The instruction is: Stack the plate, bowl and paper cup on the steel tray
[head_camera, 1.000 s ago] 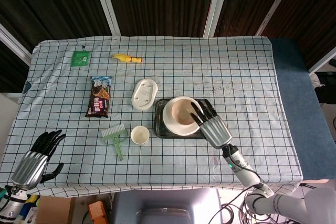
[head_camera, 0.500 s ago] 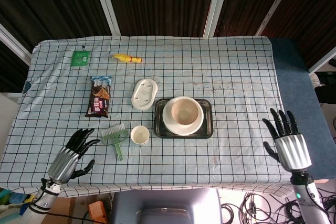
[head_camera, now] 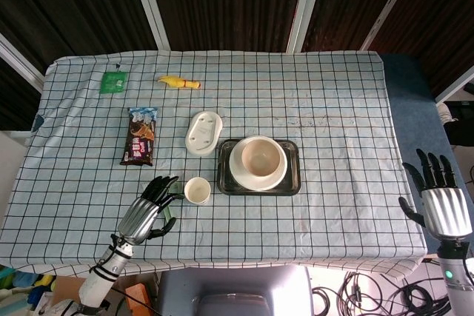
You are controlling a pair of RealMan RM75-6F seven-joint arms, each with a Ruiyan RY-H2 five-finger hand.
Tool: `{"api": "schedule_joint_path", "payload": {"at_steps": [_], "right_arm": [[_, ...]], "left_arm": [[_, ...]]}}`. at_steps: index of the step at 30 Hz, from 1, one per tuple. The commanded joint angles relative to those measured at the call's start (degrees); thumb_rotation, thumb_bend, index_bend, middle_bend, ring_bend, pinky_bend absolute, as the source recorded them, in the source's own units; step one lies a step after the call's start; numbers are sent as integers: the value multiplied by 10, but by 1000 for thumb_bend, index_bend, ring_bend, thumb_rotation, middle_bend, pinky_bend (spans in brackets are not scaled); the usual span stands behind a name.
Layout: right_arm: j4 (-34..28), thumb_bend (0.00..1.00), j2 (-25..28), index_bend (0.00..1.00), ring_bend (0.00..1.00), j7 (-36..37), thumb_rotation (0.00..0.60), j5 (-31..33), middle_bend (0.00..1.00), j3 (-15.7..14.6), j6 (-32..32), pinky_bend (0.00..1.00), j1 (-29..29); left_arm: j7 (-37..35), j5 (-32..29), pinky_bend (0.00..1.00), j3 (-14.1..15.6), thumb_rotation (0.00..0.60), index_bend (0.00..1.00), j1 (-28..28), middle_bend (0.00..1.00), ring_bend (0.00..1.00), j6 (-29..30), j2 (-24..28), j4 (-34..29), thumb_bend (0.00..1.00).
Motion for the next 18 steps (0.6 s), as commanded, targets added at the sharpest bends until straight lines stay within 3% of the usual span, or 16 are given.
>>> {"api": "schedule_joint_path", "payload": {"at_steps": [1,18], "right_arm": [[4,203,1,192,0,9,600,8,0,8,-10,0,-1],[8,203,28,197,0,62,600,19,0,29,-34,0,-16]], "left_arm": [[8,-3,26,-3,600,309,-7,28,0,-3,-11,0,395],[58,-54,12,-32,600,415,-58,37,0,-51,-97,82,400]]}}
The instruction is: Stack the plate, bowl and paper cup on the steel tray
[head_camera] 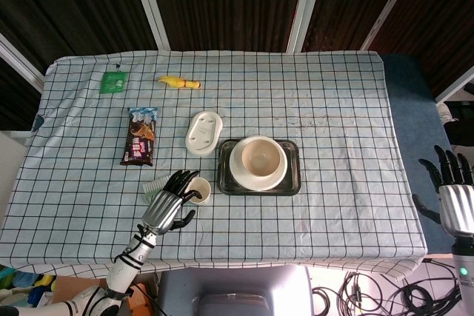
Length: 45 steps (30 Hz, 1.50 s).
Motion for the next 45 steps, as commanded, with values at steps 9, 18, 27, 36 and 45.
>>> {"api": "schedule_joint_path", "payload": {"at_steps": [9,18,27,36,45], "right_arm": [[9,203,11,208,0,29,600,-3,0,5,-5,0,-12],[18,203,17,211,0,47,600,-3,0,8,-7,0,-22],[31,203,18,211,0,66,600,3,0,13,-13,0,-28],[46,203,20,214,0,92,600,9,0,19,-20,0,-33],[69,204,23,216,0,127,600,27,0,27,-29,0,-43]], "left_arm": [[-2,-22,8,-6,600,486,-18,56,0,-10,-32,49,469],[-30,-18,0,-10,600,646,-32,114,0,6,-57,81,539],[-53,-10,0,-29,600,659,-56,130,0,28,-68,91,536],[-74,-14,0,-79,600,657,-99,147,0,45,-79,86,526],[-86,-61,0,-151,600,651,-183,158,0,-10,-124,127,520]]}}
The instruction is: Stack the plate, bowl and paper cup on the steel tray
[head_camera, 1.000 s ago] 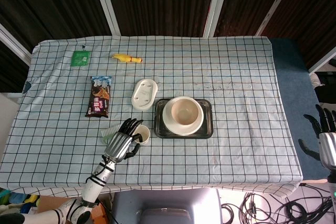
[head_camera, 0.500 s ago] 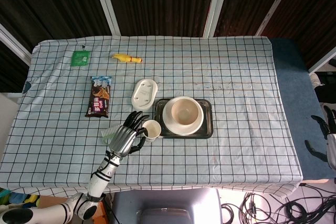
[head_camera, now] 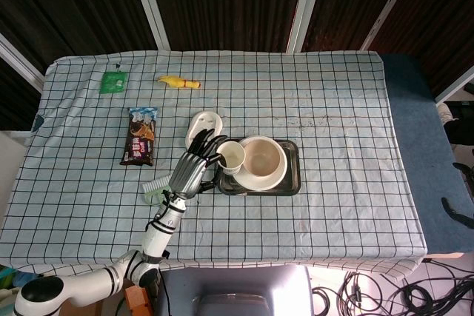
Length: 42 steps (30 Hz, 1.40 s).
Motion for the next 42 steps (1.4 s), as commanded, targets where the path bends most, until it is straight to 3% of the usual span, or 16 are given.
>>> {"api": "schedule_joint_path", "payload": {"at_steps": [1,11,18,23,26,27,29,36,42], "right_arm": [[10,203,3,217,0,21,600,10,0,4,-3,0,-6],[34,203,8,223,0,55,600,29,0,12,-13,0,-21],[47,203,9,225,0,79,600,31,0,12,-18,0,-29],[55,203,8,225,0,91,600,28,0,11,-20,0,-32],[57,203,7,225,0,92,600,25,0,11,-20,0,-33],[57,203,7,225,0,92,600,25,0,12,-20,0,-33],[57,203,6,225,0,90,600,24,0,13,-20,0,-32],[48,203,4,225,0,76,600,16,0,12,-20,0,-30],[31,203,4,225,0,57,600,3,0,9,-13,0,-27]], "left_arm": [[-10,-26,0,-24,600,649,-38,158,0,-36,-30,35,520],[-48,-62,0,-47,600,640,-114,158,0,-78,-117,164,529],[-62,-73,0,-45,600,621,-144,159,0,-87,-156,232,511],[-47,-95,0,-45,600,467,-152,141,0,-118,-169,273,456],[-33,-102,0,-43,600,216,-154,100,0,-129,-167,282,443],[-31,-103,0,-42,600,98,-153,79,0,-128,-165,279,439],[-31,-101,0,-37,600,12,-148,57,0,-120,-157,268,437],[-11,-85,0,-6,600,0,-107,32,0,-82,-99,169,438],[83,-76,0,41,600,0,-29,22,0,-42,29,-26,437]]}}
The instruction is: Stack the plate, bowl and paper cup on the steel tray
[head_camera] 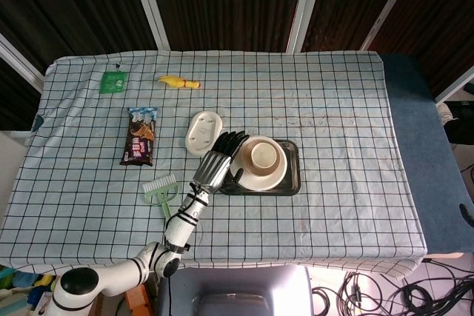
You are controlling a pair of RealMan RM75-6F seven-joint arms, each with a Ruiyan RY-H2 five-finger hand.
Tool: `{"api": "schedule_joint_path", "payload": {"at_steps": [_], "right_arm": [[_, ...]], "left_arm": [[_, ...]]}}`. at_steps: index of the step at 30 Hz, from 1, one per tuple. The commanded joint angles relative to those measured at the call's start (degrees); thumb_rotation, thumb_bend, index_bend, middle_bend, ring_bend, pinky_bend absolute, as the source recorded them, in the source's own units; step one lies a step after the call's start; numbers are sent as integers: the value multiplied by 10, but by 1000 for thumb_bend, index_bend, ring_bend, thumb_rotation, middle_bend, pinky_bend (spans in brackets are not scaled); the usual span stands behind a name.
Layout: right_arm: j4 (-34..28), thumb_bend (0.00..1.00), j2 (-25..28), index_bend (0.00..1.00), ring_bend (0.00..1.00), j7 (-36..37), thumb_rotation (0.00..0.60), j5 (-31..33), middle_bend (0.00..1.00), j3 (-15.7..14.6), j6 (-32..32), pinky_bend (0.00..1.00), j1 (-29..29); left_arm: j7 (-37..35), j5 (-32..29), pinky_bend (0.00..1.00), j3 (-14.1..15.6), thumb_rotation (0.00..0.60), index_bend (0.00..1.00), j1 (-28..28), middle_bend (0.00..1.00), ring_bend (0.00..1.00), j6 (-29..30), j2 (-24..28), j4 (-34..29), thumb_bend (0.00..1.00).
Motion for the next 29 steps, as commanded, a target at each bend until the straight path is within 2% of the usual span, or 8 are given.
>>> {"api": "schedule_joint_path", "payload": {"at_steps": [1,6,9,13,16,19,23,29], "right_arm": [[-11,203,0,225,0,-11,600,-10,0,-2,7,0,1],[-41,203,2,180,0,-48,600,-37,0,-11,35,0,-2],[-68,203,3,117,0,-92,600,-44,0,-16,42,0,-5],[-112,203,2,49,0,-165,600,-46,0,-25,40,0,-6],[-151,203,1,28,0,-209,600,-49,0,-30,38,0,-6],[-178,203,-4,21,0,-251,600,-53,0,-32,43,0,-6],[-199,203,-9,21,0,-289,600,-55,0,-36,43,0,-6],[-208,203,-6,19,0,-293,600,-47,0,-34,40,0,-7]], "left_arm": [[94,11,0,50,600,0,77,20,0,44,123,-162,437],[184,22,0,127,600,0,162,15,0,75,285,-314,436],[204,15,0,166,600,0,213,4,0,98,362,-355,433],[170,-2,0,219,600,0,283,0,0,120,428,-373,429],[200,-23,0,240,600,0,340,0,0,164,438,-347,419],[201,-35,0,238,600,0,388,0,0,217,420,-321,406],[179,-2,0,243,600,0,408,0,0,244,430,-317,404],[155,33,0,235,600,0,422,0,0,265,433,-310,404]]}}
